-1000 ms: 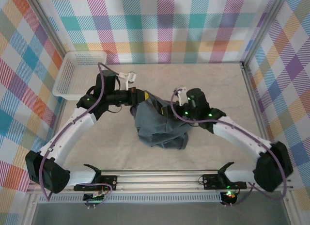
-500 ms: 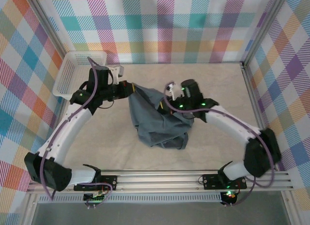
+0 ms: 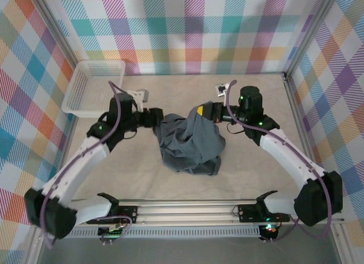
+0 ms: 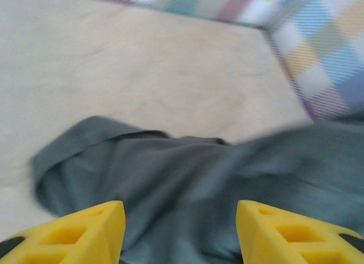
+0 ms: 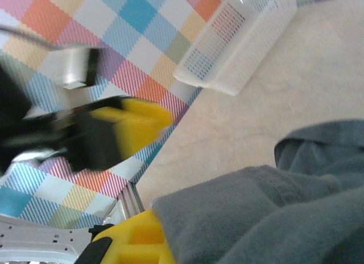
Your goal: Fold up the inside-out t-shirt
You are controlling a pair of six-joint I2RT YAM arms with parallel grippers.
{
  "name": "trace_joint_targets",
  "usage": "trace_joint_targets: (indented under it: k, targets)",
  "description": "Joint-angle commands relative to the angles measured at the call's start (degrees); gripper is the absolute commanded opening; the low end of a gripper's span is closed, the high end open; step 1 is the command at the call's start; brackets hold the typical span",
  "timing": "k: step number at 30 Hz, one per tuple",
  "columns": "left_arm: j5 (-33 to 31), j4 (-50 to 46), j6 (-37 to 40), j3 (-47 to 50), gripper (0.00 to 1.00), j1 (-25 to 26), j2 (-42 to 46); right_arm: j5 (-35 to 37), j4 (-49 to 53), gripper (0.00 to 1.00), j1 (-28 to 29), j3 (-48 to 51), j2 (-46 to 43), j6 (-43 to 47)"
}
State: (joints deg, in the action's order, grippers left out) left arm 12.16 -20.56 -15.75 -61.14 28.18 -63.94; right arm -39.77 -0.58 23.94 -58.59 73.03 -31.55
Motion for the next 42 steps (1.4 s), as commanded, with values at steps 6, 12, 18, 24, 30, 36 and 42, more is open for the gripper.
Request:
trace_joint_targets:
  k: [6, 12, 18, 24, 30, 36, 42]
  targets:
    - [-3.5, 4.2, 6.1, 0.1, 0.59, 11.9, -5.4, -4.6, 0.9, 0.00, 0.0, -3.5, 0.1, -2.2]
    - [10.7, 13.4, 5.5, -2.8, 0.58, 12.1, -15.4, -2.5, 3.9, 0.00, 0.0, -4.0, -0.6, -2.2]
    - [1.9, 9.6, 2.1, -2.8, 0.00, 11.9, -10.4, 14.0, 16.9, 0.00, -1.0, -5.6, 0.2, 0.2]
    - [1.2, -5.8, -3.3, -13.0, 0.00, 11.8, -4.6, 33.1, 18.8, 0.00, -2.0, -1.2, 9.6, 21.1]
    - [6.0, -9.1, -8.5, -17.8, 0.00, 11.2, -6.9, 27.9, 19.0, 0.34, -1.4, -0.4, 2.9, 19.9]
    - [6.6, -8.6, -8.7, -18.7, 0.00, 11.3, -11.0, 36.6, 8.3, 0.44, 6.2, 10.7, -16.7, 18.1]
    - [-3.7, -18.4, -5.0, -19.9, 0.09, 11.3, -19.3, 31.0, 20.2, 0.47, 8.4, 4.3, -6.2, 5.5]
